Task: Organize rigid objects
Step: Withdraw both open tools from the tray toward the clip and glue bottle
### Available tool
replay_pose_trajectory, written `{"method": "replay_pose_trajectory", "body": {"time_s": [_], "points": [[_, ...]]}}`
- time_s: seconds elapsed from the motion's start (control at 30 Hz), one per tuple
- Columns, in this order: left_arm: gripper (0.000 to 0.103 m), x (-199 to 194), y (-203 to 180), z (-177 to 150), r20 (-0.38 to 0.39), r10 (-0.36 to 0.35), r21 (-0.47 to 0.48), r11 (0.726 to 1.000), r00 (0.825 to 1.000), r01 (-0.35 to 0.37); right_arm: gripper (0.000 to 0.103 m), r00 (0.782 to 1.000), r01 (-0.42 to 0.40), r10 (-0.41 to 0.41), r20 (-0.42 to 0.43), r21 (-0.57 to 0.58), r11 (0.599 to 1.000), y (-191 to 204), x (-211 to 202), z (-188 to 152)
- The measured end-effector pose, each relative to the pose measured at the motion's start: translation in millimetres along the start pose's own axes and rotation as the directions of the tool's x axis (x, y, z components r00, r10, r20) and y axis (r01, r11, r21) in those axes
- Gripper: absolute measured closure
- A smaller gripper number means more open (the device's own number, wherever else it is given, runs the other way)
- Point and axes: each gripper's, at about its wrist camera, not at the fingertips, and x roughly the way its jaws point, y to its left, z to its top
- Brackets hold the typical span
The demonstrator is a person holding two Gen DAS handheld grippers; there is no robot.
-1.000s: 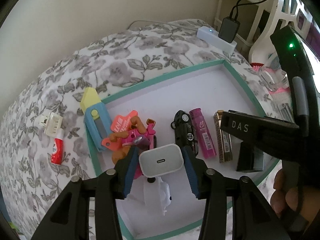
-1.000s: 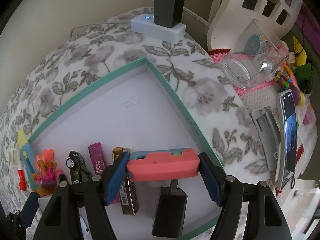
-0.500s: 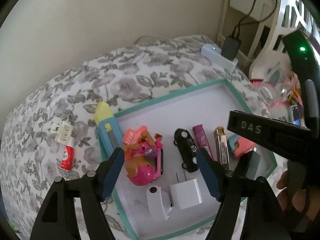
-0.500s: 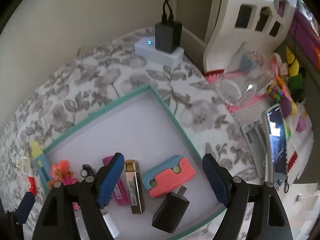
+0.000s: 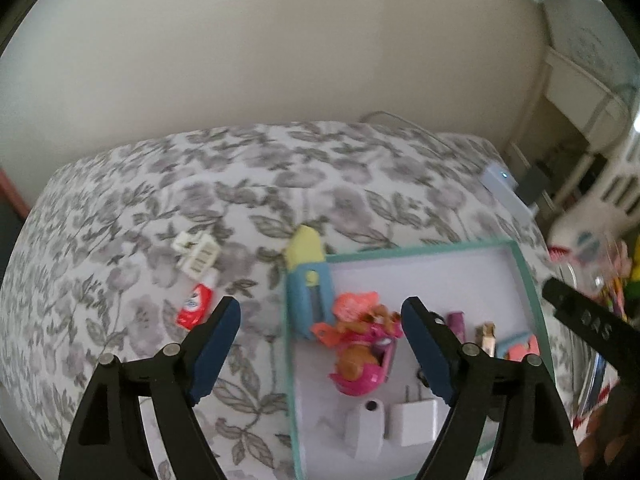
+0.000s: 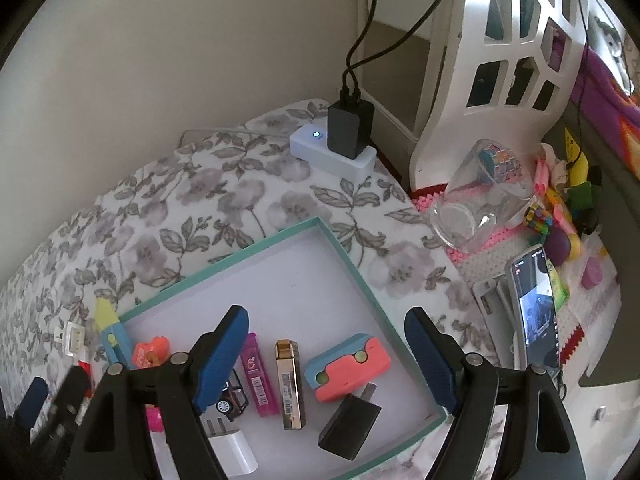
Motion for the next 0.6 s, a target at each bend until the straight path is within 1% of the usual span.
{"method": "replay_pose_trajectory", "body": {"time_s": [0.1,0.13,0.17,0.2,0.4,0.53,0.6], "points": [[0.019,-1.0,9.9,1.7,0.01,0.032,-0.036,0.999,0.999,-0.031,0.02,1.0,0.001,-0.001,0.001,-0.006,1.0,1.8,-0.7,-0.4],[0.015,-0.9,13.7,2.3,0.011,0.043,-0.05,0.998,0.999,-0.042,0.02,1.0,0.001,-0.001,0.003,-0.008,1.0,2.0,-1.1,-0.5],[0.009,-0.7,16.4,2.6,0.011,0.051,-0.061,0.997,0.999,-0.05,0.02,1.0,-0.001,0.001,0.004,-0.009,1.0,2.3,-1.4,-0.6],[0.008,-0.7,18.1,2.3,0.011,0.056,-0.068,0.996,0.998,-0.055,0.02,1.0,-0.003,0.003,0.005,-0.01,1.0,2.8,-1.7,-0.5],[0.008,1.7,32.7,4.7,-0.003,0.096,-0.109,0.989,0.995,-0.095,0.02,1.0,-0.027,0.027,-0.01,-0.035,0.999,11.4,0.9,-2.2],[0.008,5.9,45.4,4.9,-0.029,0.118,-0.151,0.981,0.993,-0.121,0.014,0.998,-0.057,0.055,-0.026,-0.068,0.996,22.9,3.3,-5.4],[0.007,8.3,52.4,4.4,-0.042,0.127,-0.181,0.975,0.991,-0.133,0.009,0.998,-0.058,0.057,-0.022,-0.089,0.994,27.8,2.4,-6.6]]}}
